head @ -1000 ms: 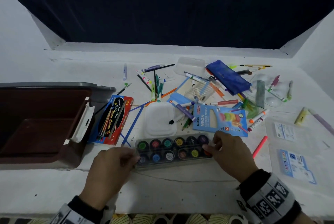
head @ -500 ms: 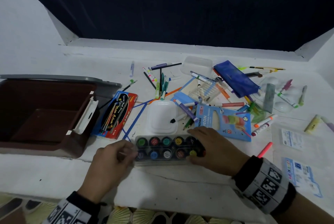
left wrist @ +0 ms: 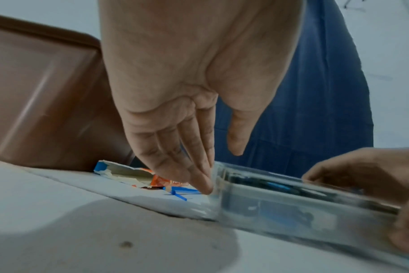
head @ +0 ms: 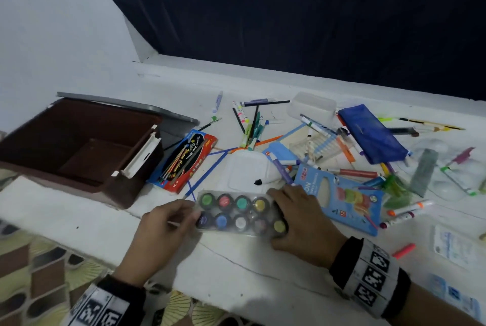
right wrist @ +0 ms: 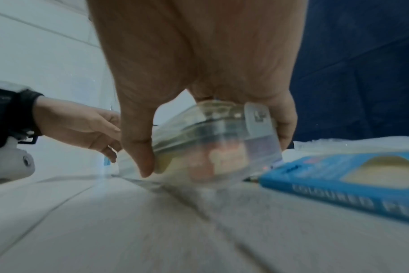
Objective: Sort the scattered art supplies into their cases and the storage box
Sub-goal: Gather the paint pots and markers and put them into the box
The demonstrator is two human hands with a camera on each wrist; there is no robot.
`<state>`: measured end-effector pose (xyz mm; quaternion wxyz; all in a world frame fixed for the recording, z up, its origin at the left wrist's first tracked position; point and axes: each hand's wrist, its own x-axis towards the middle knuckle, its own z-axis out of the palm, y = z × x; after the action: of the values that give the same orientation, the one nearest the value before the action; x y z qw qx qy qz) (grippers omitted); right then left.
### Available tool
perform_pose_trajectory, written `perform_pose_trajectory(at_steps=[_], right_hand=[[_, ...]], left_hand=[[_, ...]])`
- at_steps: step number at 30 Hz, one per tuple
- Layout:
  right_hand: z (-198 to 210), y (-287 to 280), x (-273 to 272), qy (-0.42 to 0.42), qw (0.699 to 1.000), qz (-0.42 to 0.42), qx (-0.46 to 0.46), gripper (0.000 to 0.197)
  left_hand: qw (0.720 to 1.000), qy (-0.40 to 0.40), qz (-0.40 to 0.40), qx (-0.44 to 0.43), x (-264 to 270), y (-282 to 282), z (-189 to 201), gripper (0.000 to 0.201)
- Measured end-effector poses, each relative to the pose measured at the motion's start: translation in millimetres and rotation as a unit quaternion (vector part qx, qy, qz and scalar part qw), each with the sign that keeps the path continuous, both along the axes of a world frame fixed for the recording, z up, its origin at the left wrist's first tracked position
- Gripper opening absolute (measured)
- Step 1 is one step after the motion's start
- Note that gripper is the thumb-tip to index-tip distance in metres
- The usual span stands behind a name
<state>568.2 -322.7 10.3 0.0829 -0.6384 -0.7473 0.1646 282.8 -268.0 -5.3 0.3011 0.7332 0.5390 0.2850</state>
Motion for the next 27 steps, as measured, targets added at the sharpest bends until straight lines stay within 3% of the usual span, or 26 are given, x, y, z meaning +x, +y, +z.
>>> perform_pose_trajectory(at_steps=[5, 12, 17, 27], right_hand=[[33, 5, 7, 0.061, 0.994, -0.014, 0.092, 0.079], [68, 21, -22, 0.132, 0.971, -0.012, 0.200, 0.081], [89, 46, -66, 0.129, 0.964, -0.008, 0.232, 0.084], [103, 119, -201, 0.078, 0.968, -0.025, 0.236, 0.084]], left_hand=[[0.990, -0.131, 0.042, 0.034, 5, -11, 45, 0.026], [0.961, -0.257, 0.039, 0.095, -12, 5, 100, 0.032], [0.963, -0.240, 0.037, 0.120, -65, 30, 120, 0.031], [0.982, -0.130, 0.036, 0.132, -220, 131, 114, 0.023]])
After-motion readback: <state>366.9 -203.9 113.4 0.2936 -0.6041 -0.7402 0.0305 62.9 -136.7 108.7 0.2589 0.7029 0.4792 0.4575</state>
